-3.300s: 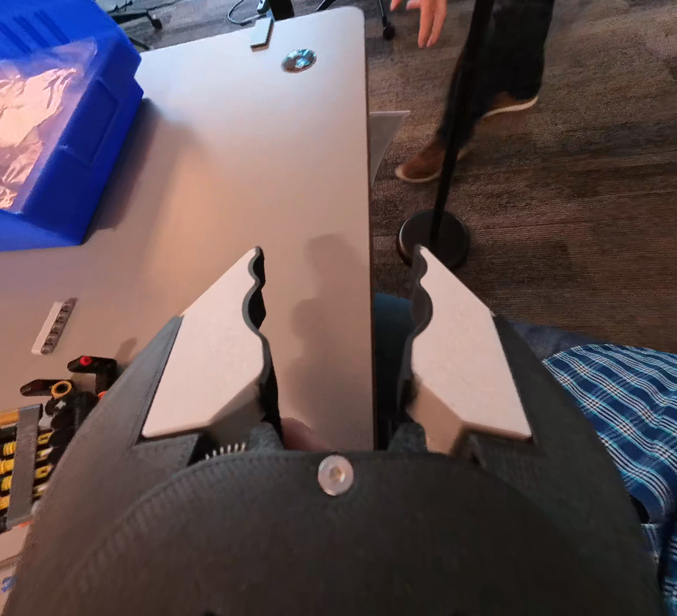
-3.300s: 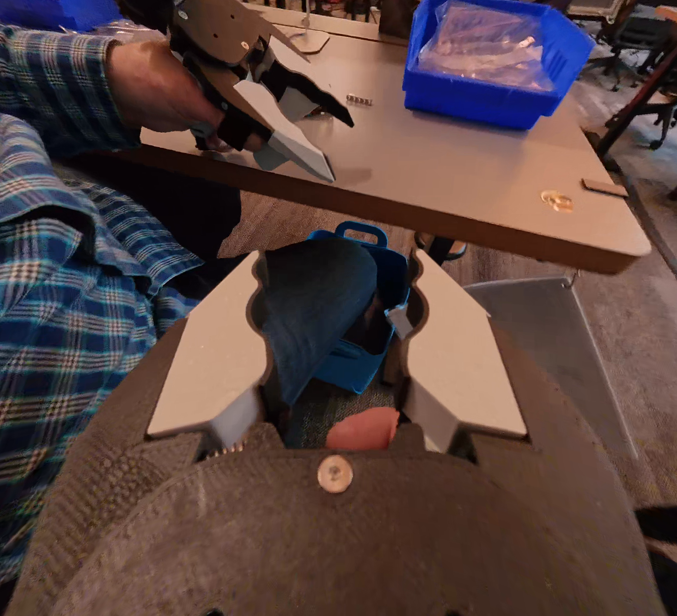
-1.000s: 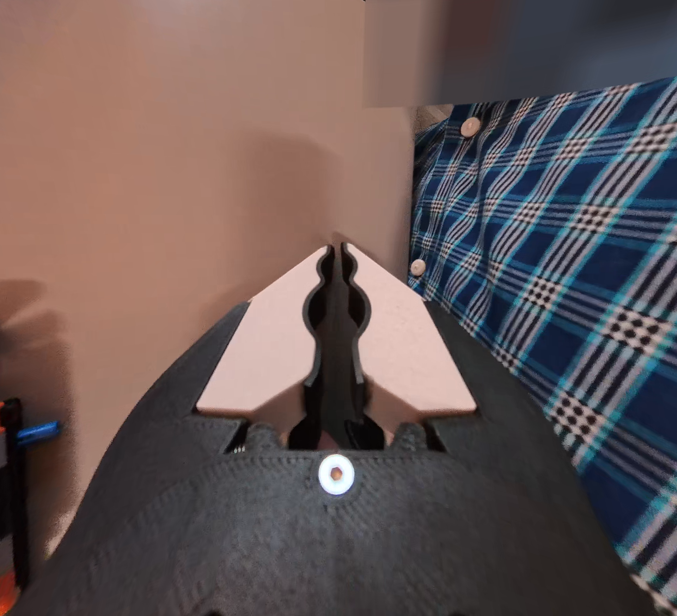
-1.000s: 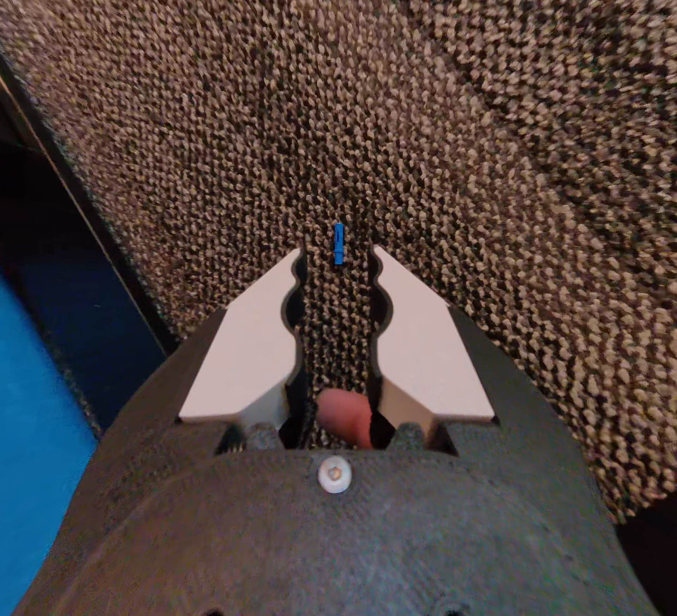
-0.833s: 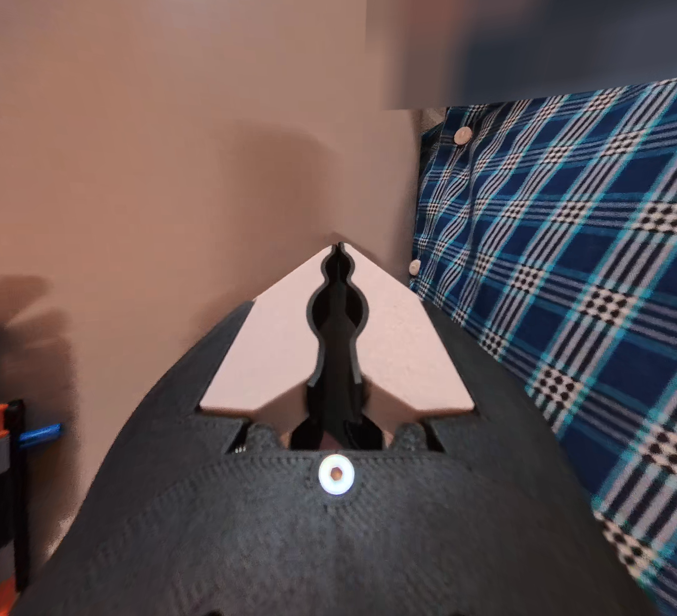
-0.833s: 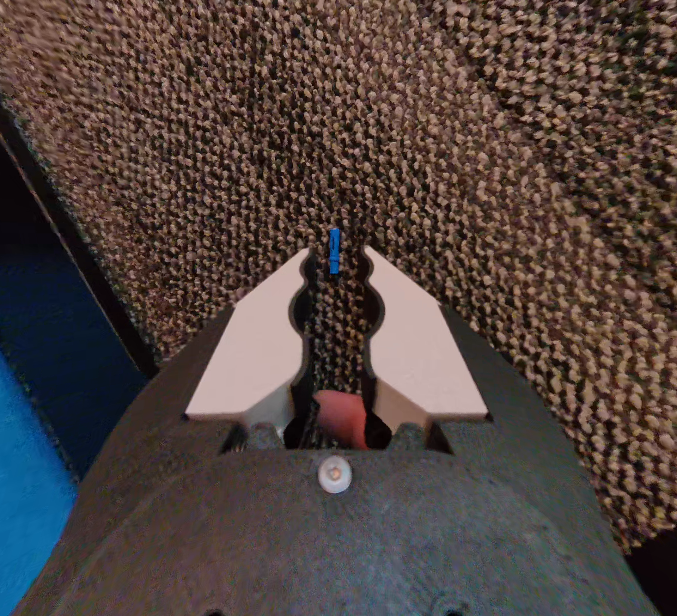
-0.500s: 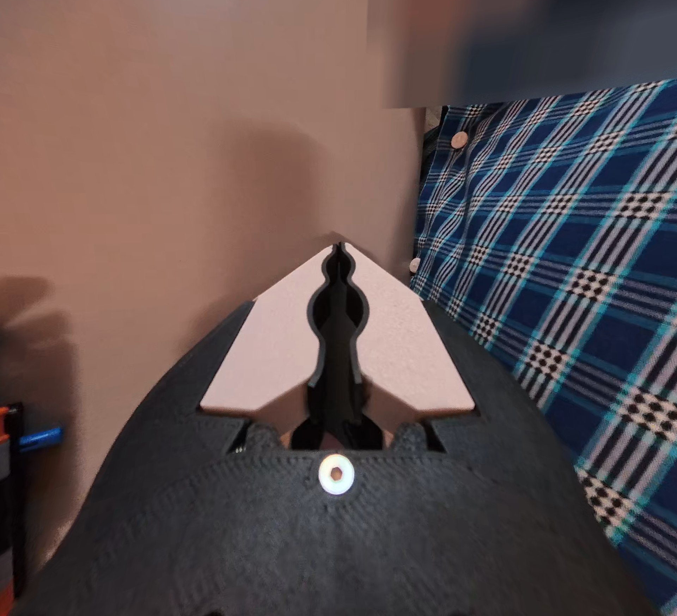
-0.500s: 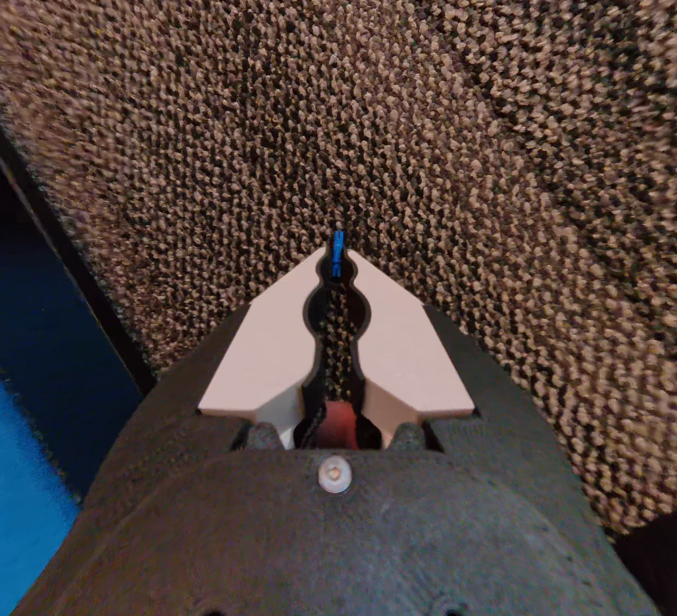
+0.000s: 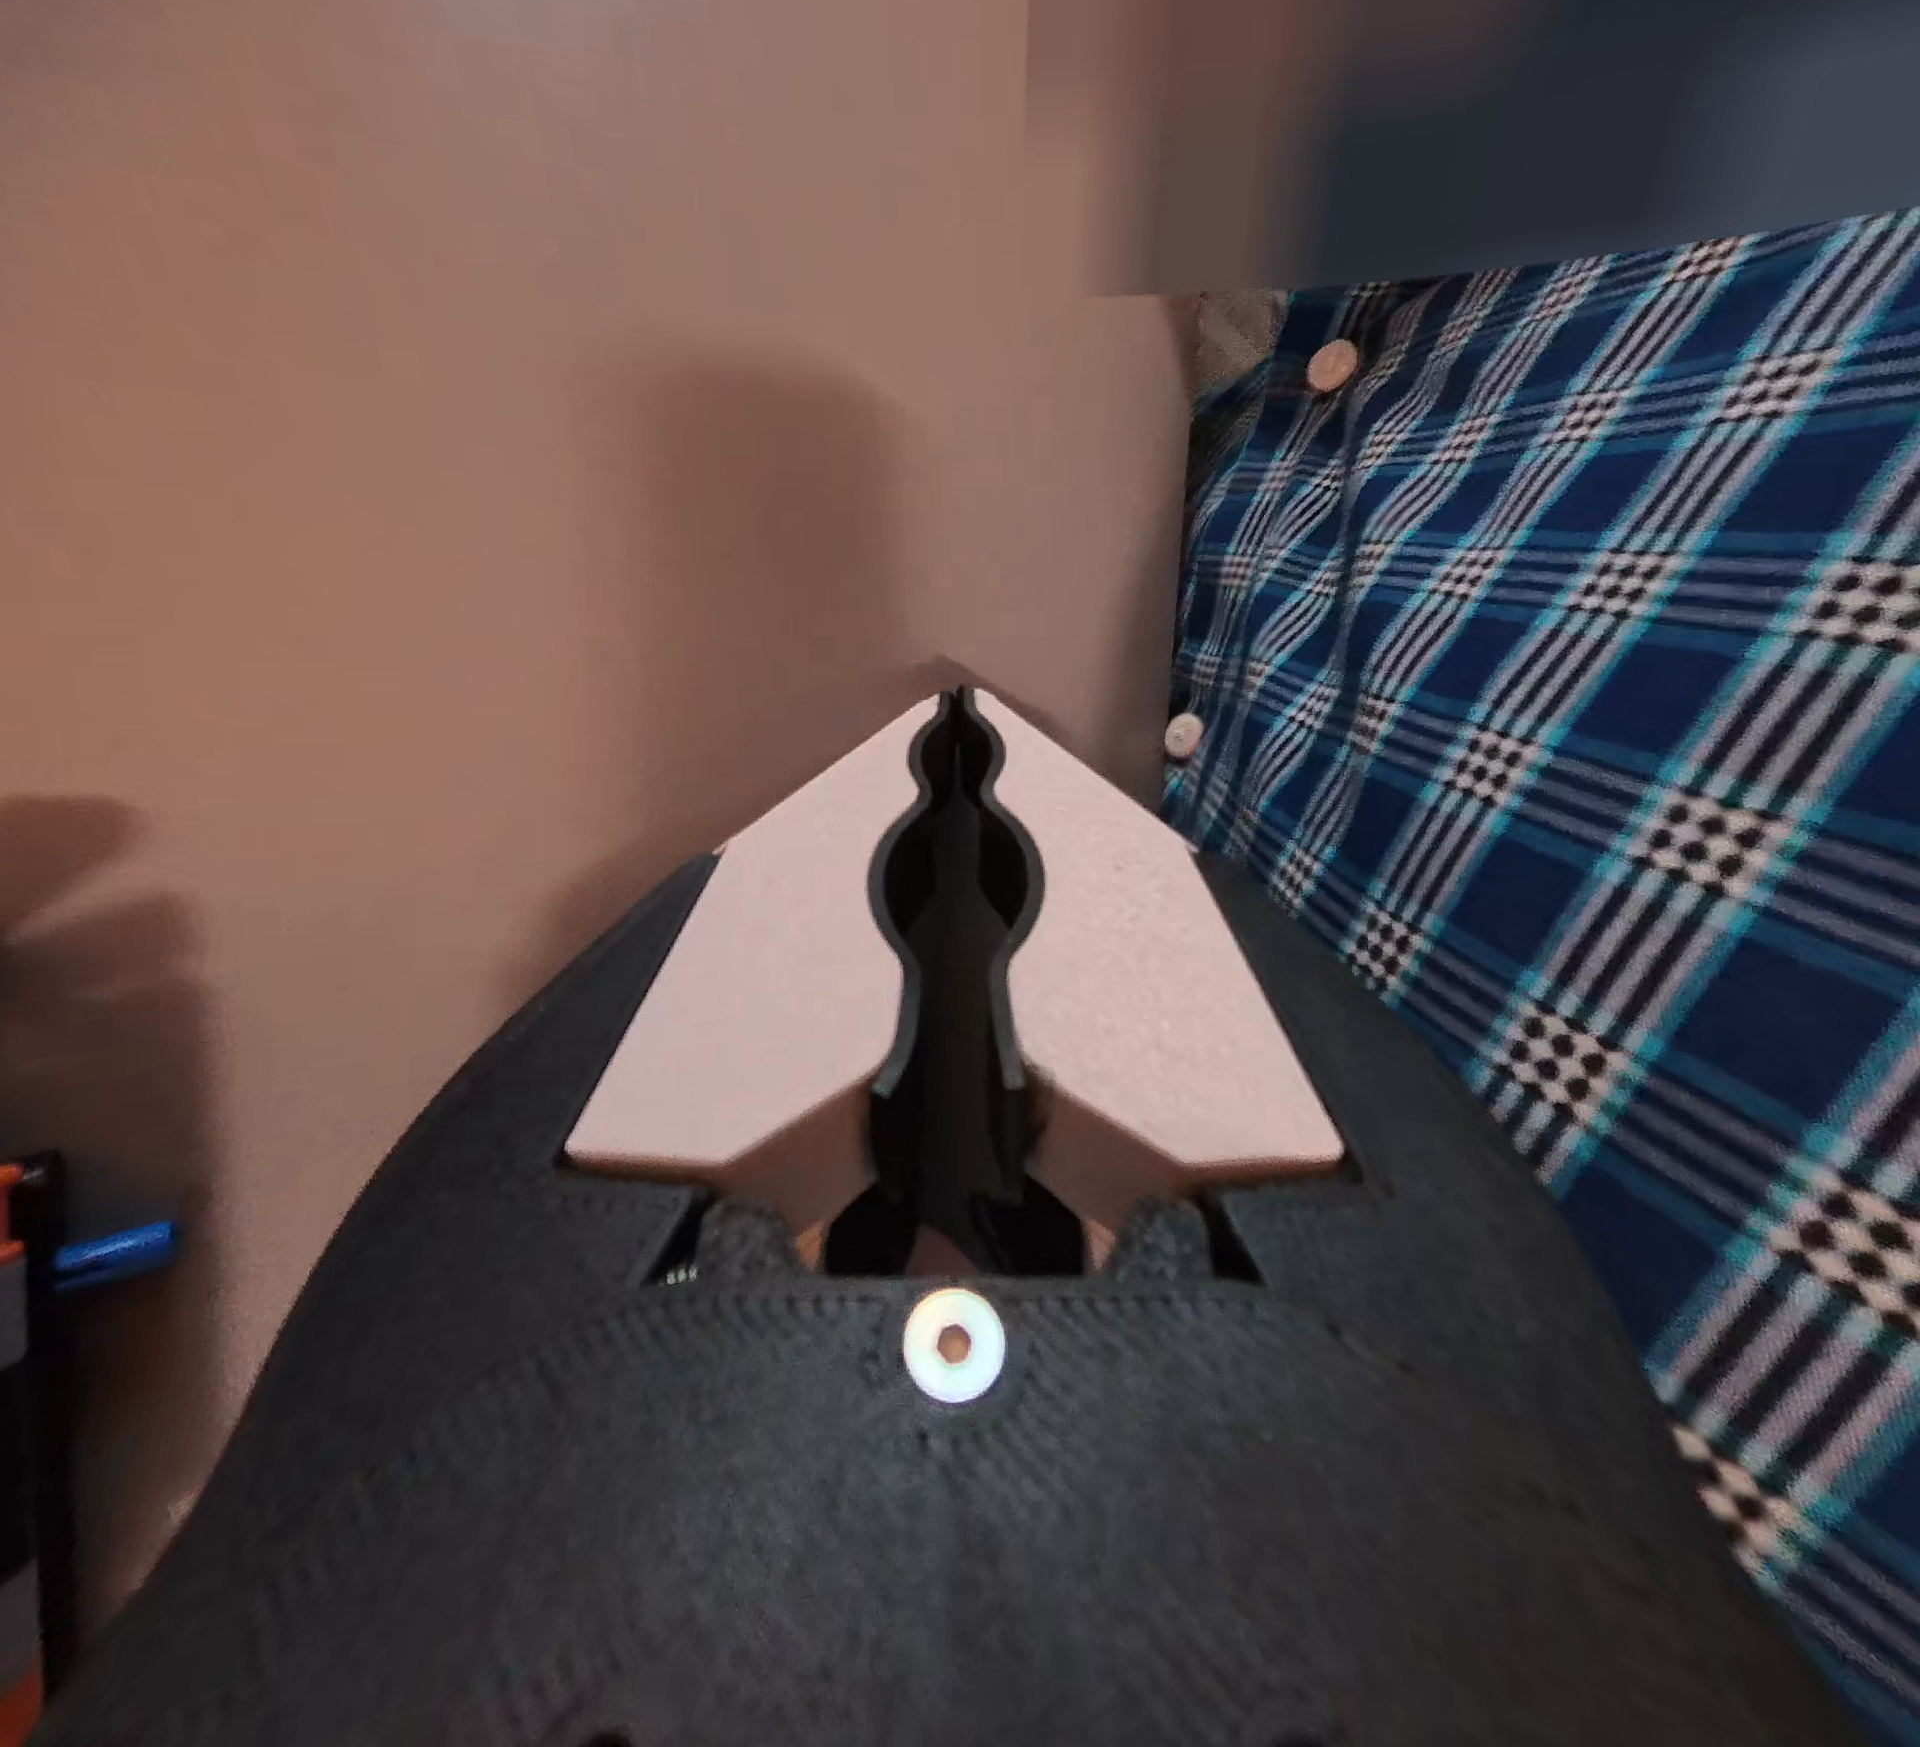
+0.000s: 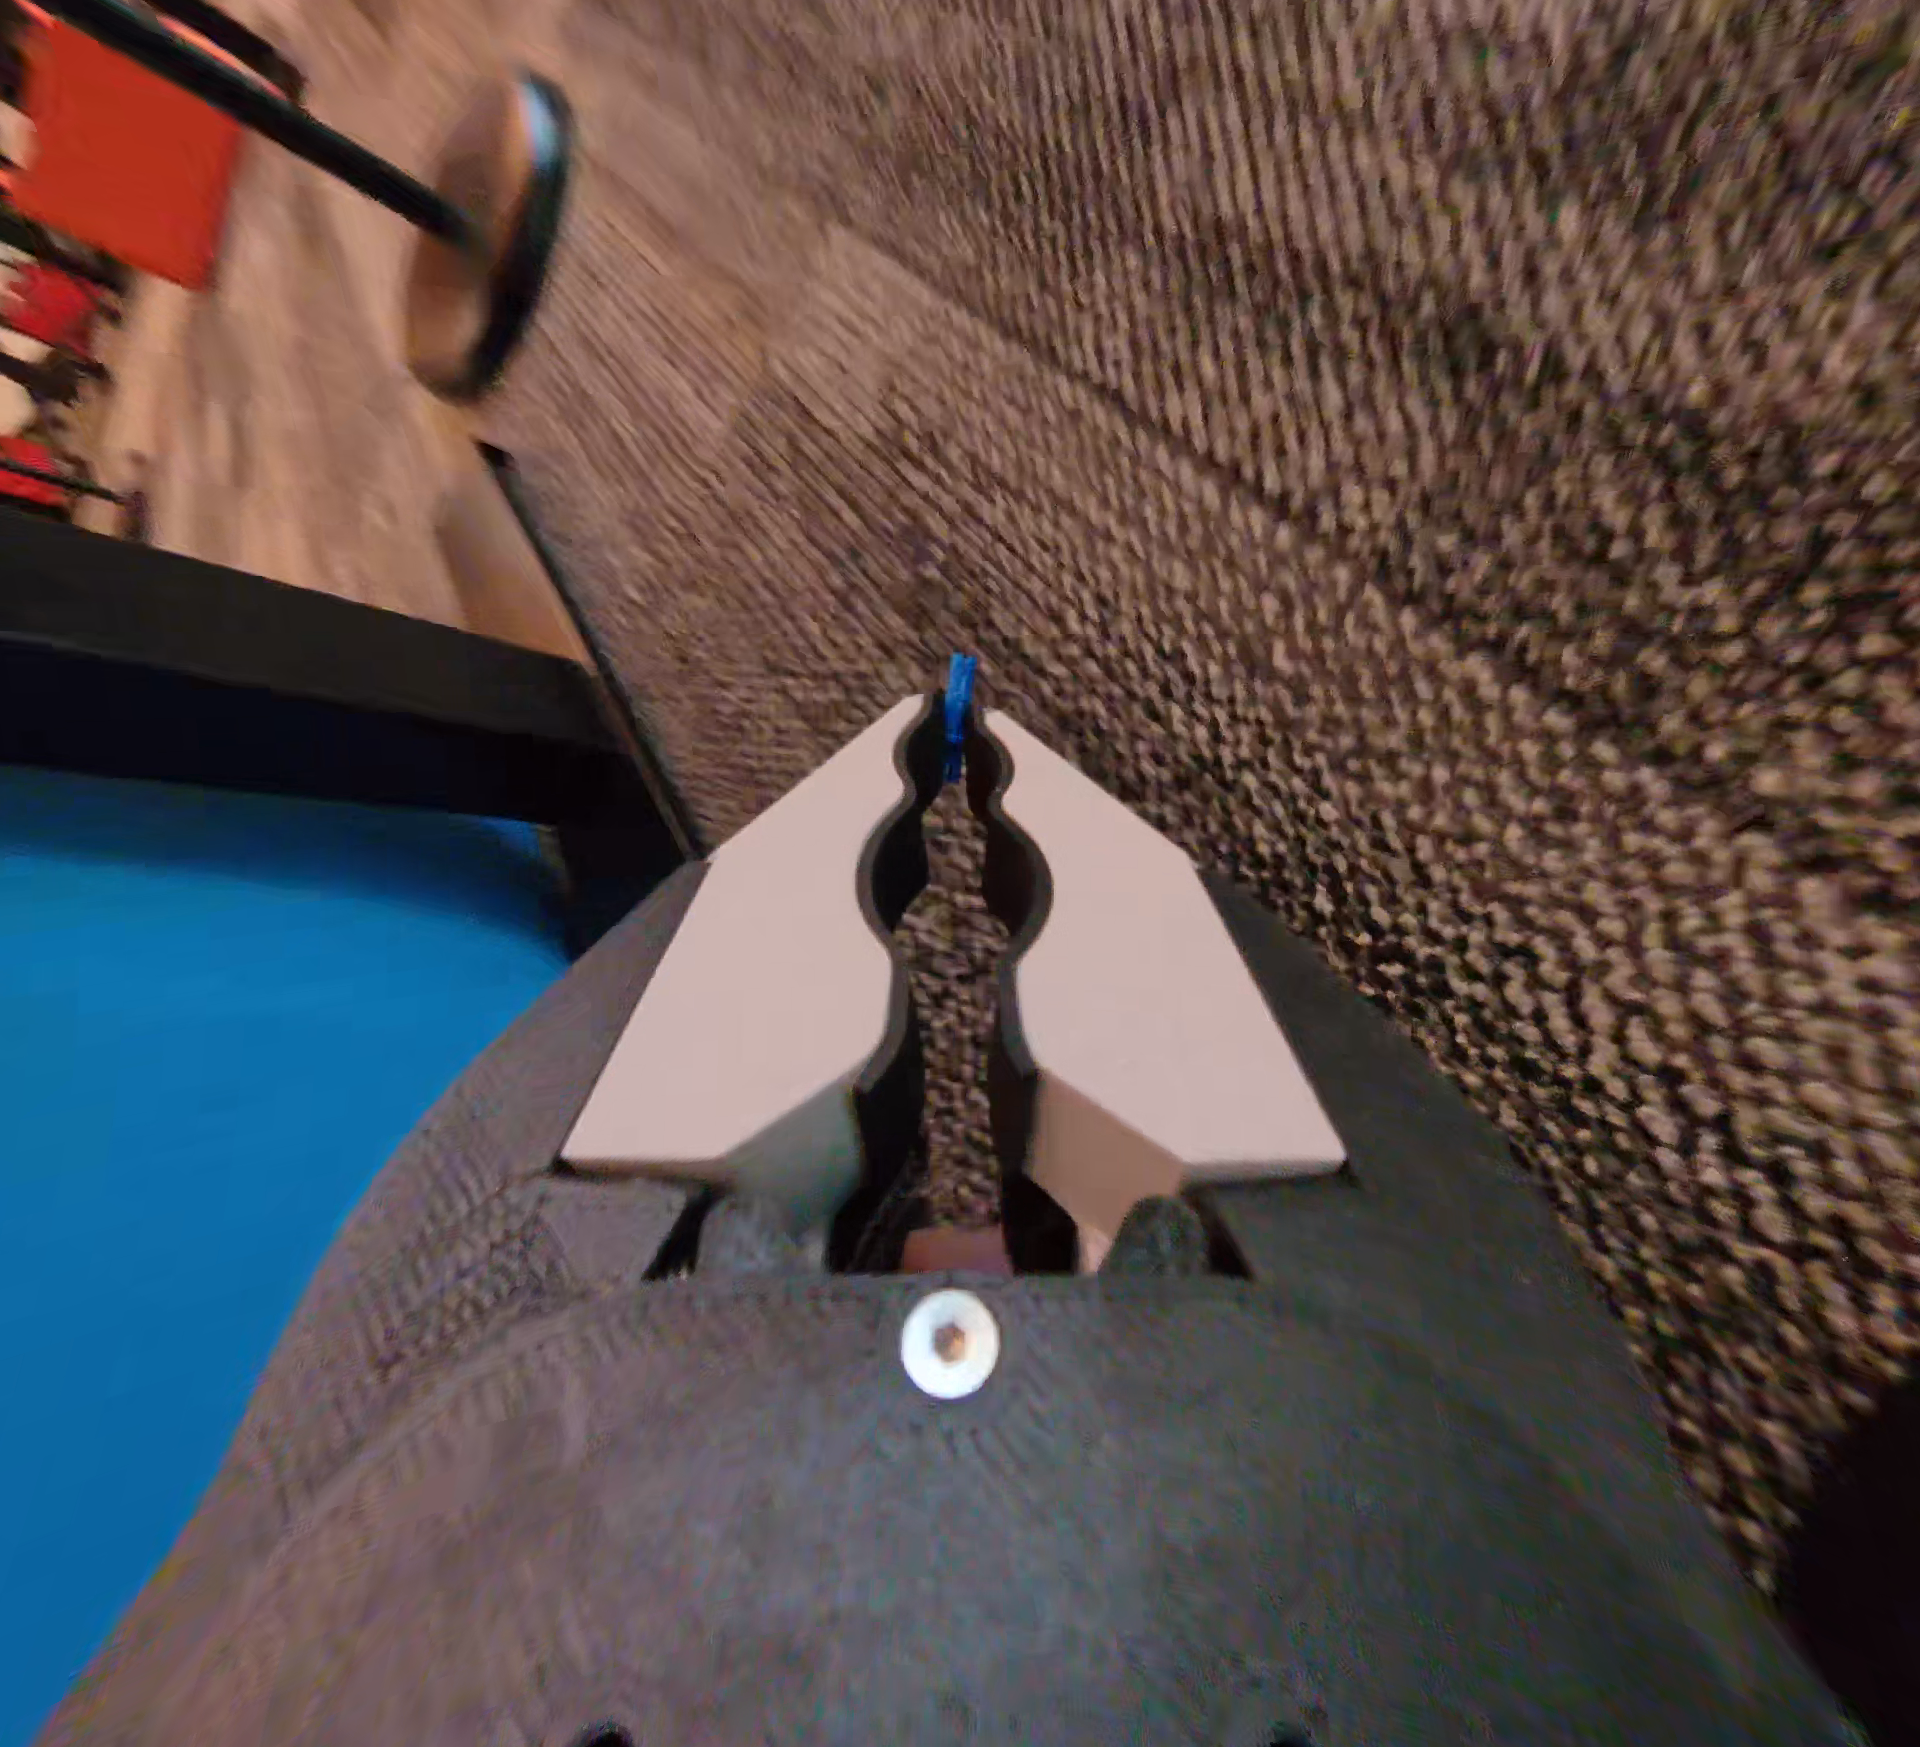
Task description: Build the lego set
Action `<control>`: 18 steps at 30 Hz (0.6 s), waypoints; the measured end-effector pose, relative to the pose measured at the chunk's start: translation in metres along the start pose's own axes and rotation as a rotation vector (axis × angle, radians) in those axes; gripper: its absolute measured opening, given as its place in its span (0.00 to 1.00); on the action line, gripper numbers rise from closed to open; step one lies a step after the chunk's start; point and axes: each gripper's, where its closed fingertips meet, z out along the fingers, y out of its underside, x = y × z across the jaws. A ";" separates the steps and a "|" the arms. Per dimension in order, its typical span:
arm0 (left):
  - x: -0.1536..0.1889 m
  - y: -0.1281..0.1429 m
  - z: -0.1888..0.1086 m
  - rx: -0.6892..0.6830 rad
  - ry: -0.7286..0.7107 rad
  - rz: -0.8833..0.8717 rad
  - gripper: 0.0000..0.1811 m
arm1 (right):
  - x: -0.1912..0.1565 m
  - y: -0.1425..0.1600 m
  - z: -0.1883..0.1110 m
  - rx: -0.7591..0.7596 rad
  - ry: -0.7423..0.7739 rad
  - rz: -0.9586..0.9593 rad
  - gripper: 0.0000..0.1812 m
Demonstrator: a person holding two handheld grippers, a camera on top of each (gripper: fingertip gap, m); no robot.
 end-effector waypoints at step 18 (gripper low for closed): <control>0.009 0.001 -0.003 0.023 0.021 0.067 0.08 | -0.252 -0.118 -0.425 0.239 -0.016 -0.541 0.01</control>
